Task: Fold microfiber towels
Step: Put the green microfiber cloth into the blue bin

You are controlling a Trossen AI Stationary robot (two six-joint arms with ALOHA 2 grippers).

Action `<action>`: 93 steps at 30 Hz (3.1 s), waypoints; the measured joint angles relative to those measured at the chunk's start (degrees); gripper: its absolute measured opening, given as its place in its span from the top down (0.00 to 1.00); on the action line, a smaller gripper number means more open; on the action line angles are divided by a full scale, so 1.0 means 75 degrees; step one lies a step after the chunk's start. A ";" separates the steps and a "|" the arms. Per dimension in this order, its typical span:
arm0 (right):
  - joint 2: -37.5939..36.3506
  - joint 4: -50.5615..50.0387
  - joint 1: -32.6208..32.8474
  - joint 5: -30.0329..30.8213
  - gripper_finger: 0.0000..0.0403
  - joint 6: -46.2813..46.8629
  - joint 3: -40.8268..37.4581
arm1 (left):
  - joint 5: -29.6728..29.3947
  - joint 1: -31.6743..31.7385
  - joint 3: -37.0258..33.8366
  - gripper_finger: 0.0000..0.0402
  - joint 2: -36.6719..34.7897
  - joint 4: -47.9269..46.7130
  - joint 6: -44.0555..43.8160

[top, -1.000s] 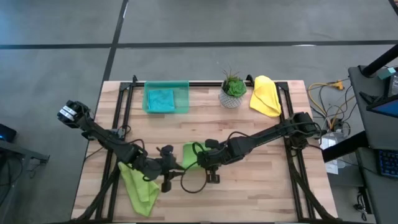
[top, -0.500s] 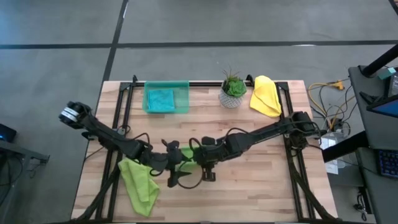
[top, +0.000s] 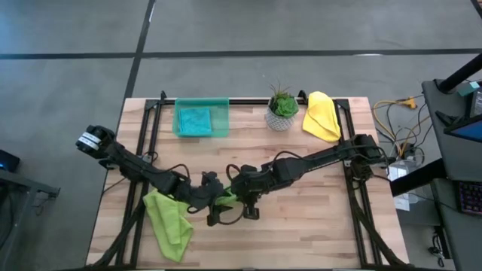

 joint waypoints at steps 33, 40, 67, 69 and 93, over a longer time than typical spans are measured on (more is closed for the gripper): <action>-0.2446 -0.1536 -0.0419 0.1056 0.74 -0.0994 -0.0882 | 0.0672 0.0970 0.2107 1.00 -0.1628 -0.5303 0.0262; -0.4515 -0.0412 -0.0414 0.1177 0.72 -0.0526 -0.3384 | 0.0629 0.2032 0.3168 1.00 -0.2627 -0.6969 0.0787; -0.6237 0.3147 -0.0840 0.2186 0.78 0.1352 -0.6160 | 0.3028 0.9767 0.5429 1.00 -0.0733 -0.8026 1.0724; -0.6183 0.3198 -0.0982 0.2184 0.78 0.1398 -0.6065 | 0.2827 1.0317 0.5429 1.00 -0.0410 -0.7261 1.1227; -0.6152 0.2098 -0.1131 0.2088 0.80 0.2357 -0.5170 | 0.3316 1.0727 0.3586 1.00 0.0923 -0.6396 1.1964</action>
